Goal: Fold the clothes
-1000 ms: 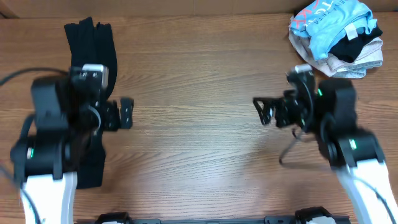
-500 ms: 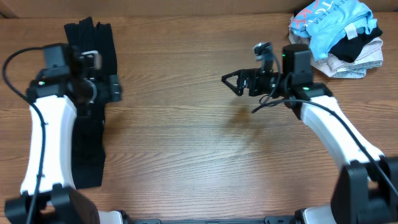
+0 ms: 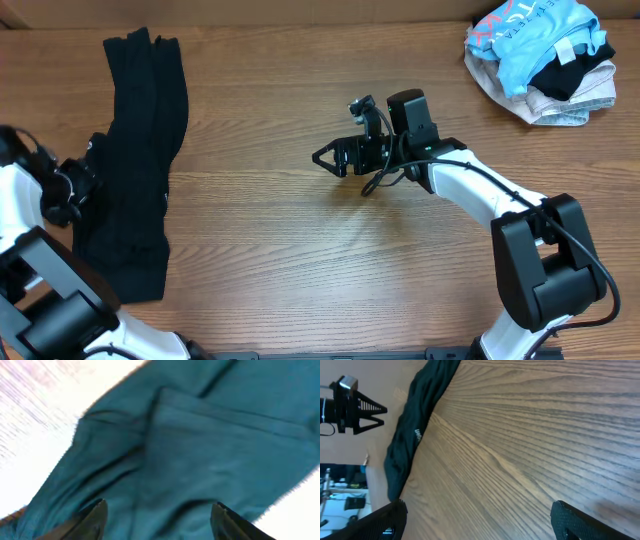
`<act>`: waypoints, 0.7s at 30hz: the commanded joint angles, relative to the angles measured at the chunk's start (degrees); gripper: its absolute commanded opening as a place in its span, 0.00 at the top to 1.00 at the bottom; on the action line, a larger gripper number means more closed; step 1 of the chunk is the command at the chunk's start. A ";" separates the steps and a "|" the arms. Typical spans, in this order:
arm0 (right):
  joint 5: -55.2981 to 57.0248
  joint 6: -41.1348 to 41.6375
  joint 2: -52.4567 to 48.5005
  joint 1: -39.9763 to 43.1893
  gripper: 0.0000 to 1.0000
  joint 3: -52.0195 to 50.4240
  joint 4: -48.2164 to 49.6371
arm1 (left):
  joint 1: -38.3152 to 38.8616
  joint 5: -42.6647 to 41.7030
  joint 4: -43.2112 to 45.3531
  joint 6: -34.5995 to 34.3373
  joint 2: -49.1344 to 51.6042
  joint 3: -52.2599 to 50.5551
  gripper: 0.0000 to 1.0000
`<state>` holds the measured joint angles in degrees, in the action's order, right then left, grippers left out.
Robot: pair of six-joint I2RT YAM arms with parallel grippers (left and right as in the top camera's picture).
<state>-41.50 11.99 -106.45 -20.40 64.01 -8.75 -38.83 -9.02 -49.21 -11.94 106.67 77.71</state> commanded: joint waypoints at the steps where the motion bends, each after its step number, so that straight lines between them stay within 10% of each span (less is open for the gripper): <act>1: 3.13 0.07 0.13 0.11 0.05 1.20 0.09 | -0.61 0.50 0.50 -1.16 3.21 1.20 0.37; 21: 7.43 0.07 0.13 0.11 0.09 1.20 -1.01 | -0.04 0.07 5.79 -3.54 10.29 1.33 0.95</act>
<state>-34.96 12.01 -106.45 -20.29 64.01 -9.89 -39.38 -8.78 -43.94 -13.67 115.85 78.04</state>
